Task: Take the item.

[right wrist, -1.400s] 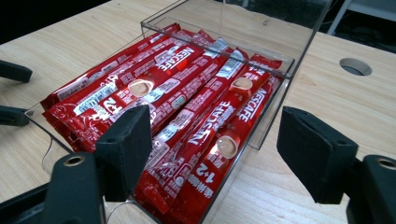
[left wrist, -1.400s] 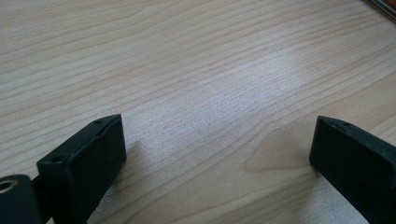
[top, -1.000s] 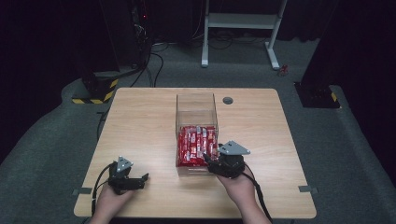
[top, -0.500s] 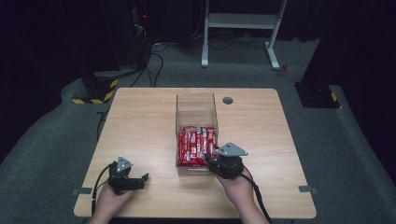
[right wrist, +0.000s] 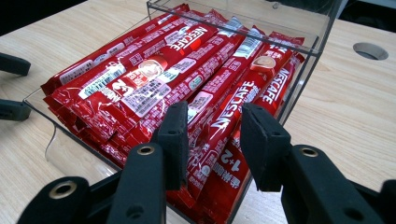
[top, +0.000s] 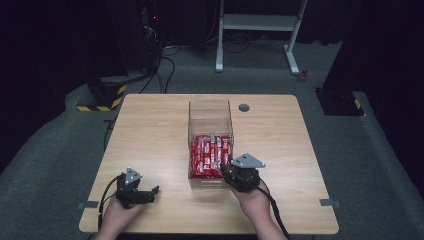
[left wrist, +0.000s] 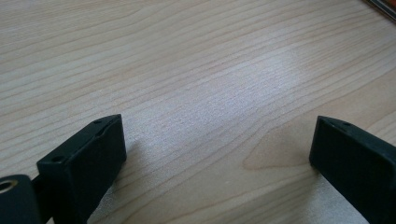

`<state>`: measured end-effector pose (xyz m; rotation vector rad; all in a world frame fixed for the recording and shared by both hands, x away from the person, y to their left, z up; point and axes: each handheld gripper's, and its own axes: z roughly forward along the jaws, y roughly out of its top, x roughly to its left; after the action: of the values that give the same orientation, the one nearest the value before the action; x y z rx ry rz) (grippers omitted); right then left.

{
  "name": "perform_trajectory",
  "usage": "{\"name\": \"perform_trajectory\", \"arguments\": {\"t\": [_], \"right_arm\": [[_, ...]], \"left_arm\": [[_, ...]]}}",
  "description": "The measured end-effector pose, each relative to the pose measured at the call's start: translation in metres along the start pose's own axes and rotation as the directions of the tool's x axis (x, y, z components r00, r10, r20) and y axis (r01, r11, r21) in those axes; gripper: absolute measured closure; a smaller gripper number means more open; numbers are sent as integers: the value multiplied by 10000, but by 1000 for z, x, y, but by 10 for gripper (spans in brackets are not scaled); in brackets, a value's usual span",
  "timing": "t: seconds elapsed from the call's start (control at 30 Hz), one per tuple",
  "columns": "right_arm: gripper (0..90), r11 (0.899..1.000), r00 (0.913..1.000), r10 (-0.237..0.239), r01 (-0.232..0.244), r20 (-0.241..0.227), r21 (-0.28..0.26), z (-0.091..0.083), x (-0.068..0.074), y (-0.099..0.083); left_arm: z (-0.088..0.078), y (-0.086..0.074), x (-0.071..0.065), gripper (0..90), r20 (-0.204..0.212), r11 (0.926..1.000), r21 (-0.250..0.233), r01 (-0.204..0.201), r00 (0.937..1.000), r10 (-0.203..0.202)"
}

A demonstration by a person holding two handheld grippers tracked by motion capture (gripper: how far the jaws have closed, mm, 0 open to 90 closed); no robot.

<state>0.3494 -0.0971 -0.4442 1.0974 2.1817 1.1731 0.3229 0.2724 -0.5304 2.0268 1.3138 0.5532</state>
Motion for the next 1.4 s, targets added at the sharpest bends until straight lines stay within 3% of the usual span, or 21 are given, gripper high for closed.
{"name": "perform_trajectory", "arguments": {"t": [0.23,0.53,0.73,1.4], "right_arm": [[702,9998,9996,185,-184,208,-52,2,1,0],[793,9997,9991,-84,94,412,-233,2,3,-2],[852,9993,9994,29,-16,351,-371,1,5,-2],[881,9975,9997,208,-197,154,-686,-8,4,-2]], "left_arm": [[0,0,0,40,11,10000,-29,-3,10000,3],[0,0,0,40,12,10000,-30,-5,10000,5],[0,0,0,40,11,10000,-31,-2,10000,2],[0,0,0,40,14,10000,-32,-1,10000,1]]}}
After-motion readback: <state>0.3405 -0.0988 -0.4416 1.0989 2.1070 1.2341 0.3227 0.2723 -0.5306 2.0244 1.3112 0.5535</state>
